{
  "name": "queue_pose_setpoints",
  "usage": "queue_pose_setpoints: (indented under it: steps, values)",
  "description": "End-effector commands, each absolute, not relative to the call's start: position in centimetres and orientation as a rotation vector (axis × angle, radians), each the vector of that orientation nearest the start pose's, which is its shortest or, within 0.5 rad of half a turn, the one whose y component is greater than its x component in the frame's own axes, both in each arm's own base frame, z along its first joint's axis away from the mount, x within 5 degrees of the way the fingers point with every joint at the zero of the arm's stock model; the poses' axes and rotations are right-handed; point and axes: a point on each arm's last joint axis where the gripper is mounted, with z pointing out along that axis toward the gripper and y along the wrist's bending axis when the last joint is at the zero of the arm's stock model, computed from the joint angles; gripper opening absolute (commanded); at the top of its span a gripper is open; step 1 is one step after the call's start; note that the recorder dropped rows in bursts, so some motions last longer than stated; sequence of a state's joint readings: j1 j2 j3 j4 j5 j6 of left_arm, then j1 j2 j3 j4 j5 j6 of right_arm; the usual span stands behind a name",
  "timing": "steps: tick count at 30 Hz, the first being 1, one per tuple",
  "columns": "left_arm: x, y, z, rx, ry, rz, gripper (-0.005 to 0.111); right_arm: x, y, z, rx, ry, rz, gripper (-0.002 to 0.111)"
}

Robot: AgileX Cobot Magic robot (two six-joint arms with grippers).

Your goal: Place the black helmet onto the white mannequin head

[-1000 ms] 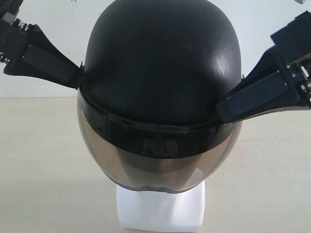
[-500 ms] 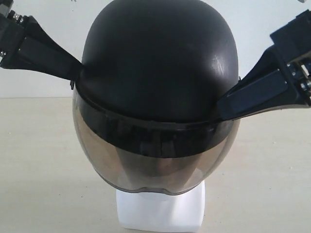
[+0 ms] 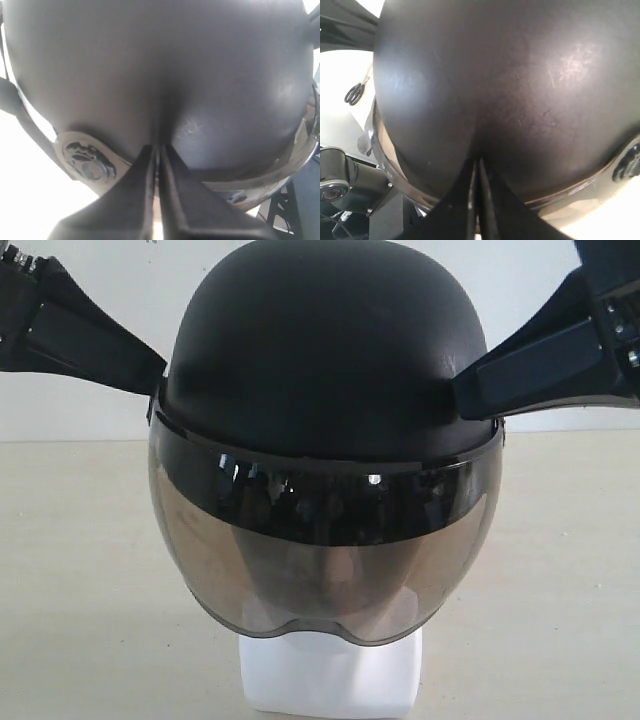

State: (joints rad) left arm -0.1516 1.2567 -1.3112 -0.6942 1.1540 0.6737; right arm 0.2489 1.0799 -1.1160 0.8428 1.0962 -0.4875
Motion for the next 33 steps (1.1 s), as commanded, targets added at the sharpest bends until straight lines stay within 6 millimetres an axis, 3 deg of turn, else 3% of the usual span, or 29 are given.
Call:
queue_pose_setpoints:
  steps: [1,11,19,23,28,33]
  values:
    - [22.2,-9.0,40.9,0.838,2.183,-0.678,0.004,17.5,10.5,40.0,-0.613,2.173,0.956,0.0]
    - [19.7,-8.2,43.0,0.811,2.097,-0.576,0.004,16.9,10.2,40.6,-0.595,2.132,0.943,0.0]
    - [15.8,-7.6,45.0,0.787,2.034,-0.567,0.004,12.8,7.7,42.6,-0.547,2.043,0.679,0.0]
    - [14.9,-7.4,44.0,0.781,2.05,-0.573,0.004,11.3,7.3,43.2,-0.556,2.0,0.673,0.0]
    - [14.1,-7.5,42.5,0.764,2.086,-0.629,0.004,11.1,7.0,42.6,-0.597,2.057,0.618,0.0]
    - [12.2,-7.5,43.0,0.739,2.014,-0.666,0.004,10.9,6.6,41.9,-0.649,2.129,0.533,0.0]
